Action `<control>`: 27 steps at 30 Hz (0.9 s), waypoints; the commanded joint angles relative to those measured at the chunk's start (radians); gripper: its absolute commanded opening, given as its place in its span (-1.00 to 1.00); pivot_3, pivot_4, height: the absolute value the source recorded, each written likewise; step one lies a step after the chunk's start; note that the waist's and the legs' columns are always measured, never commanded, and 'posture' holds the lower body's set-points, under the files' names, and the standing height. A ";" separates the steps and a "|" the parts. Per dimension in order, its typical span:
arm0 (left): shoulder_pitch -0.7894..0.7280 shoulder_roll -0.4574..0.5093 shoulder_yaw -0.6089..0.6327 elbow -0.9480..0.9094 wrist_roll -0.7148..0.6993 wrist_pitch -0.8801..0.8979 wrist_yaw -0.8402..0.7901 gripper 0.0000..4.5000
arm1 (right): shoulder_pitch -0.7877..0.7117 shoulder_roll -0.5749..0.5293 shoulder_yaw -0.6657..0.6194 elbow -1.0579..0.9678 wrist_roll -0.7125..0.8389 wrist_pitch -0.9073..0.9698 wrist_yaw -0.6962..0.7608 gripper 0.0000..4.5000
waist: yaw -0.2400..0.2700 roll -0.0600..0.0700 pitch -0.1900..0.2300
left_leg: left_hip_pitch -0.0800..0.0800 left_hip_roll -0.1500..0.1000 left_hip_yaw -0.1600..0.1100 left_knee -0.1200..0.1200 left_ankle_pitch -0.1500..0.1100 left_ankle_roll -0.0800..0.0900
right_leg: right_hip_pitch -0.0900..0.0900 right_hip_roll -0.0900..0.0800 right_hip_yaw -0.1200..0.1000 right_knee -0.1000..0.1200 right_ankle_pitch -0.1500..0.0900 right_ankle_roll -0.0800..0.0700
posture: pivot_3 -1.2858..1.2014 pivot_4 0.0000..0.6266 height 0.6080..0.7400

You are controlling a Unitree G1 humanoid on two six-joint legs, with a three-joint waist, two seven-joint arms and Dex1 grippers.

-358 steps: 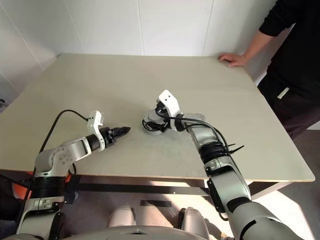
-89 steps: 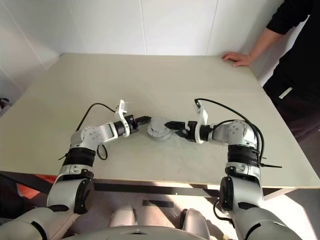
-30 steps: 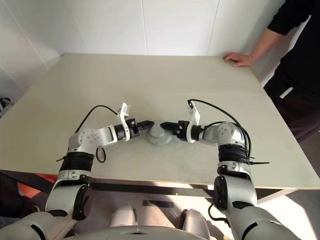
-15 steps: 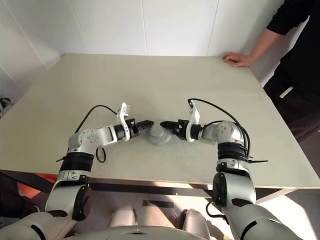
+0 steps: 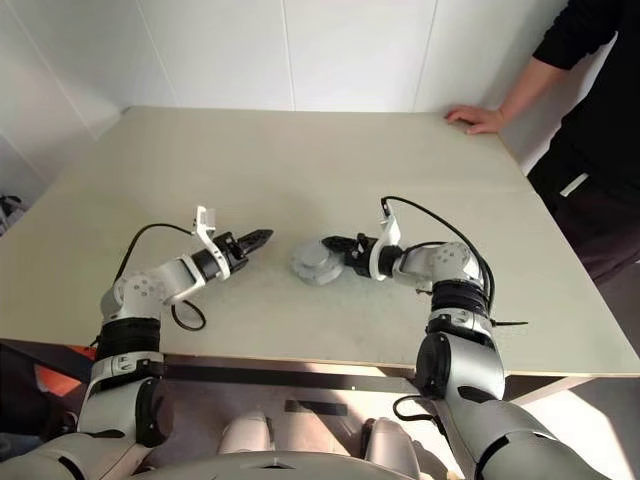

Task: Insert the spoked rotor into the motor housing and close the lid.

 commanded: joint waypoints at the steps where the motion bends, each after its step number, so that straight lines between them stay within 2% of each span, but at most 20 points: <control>1: 0.016 -0.022 0.004 -0.054 -0.034 -0.005 0.021 -1.00 | -0.077 0.023 -0.065 -0.013 0.071 -0.027 -0.026 -0.08 | 0.000 0.000 0.000 | -0.001 0.000 0.000 0.000 0.000 0.000 | -0.001 0.000 0.000 0.000 0.000 0.000 | 0.03 -1.00 1.00; 7: 0.031 -0.063 0.045 -0.072 -0.087 -0.003 0.078 -1.00 | -0.116 0.055 -0.113 -0.013 0.098 -0.046 -0.065 -0.08 | 0.000 0.000 0.000 | -0.005 0.001 0.000 -0.001 0.000 0.001 | -0.004 0.001 -0.002 -0.001 0.000 0.000 | 0.03 -1.00 1.00; 16: 0.086 -0.051 0.138 -0.098 -0.225 0.038 0.111 -1.00 | -0.123 0.113 -0.148 -0.017 0.136 -0.084 -0.139 -0.08 | 0.000 0.000 0.000 | -0.014 0.001 -0.001 0.001 0.000 0.001 | -0.012 0.001 -0.002 0.000 0.000 0.000 | 0.03 -1.00 1.00; 19: 0.122 -0.031 0.140 -0.103 -0.226 0.020 0.107 -0.72 | -0.129 0.129 -0.146 0.013 0.130 -0.135 -0.161 -0.08 | -0.001 0.000 0.000 | -0.015 0.001 -0.001 0.002 0.000 0.001 | -0.013 0.001 -0.002 0.000 0.000 0.000 | 0.03 -1.00 1.00; 21: 0.132 -0.026 0.142 -0.106 -0.238 0.020 0.109 -0.45 | -0.136 0.133 -0.146 0.018 0.139 -0.140 -0.168 -0.08 | 0.000 0.000 0.000 | -0.015 0.002 -0.001 0.002 0.000 0.001 | -0.013 0.001 -0.002 0.000 0.000 0.000 | 0.03 -1.00 1.00; 27: 0.126 -0.047 0.171 -0.088 -0.315 0.044 0.142 0.49 | -0.164 0.127 -0.149 0.019 0.169 -0.116 -0.172 -0.08 | 0.001 0.000 0.000 | -0.017 0.002 -0.002 0.004 0.000 0.001 | -0.013 0.001 -0.003 0.001 0.000 0.000 | 0.03 -1.00 1.00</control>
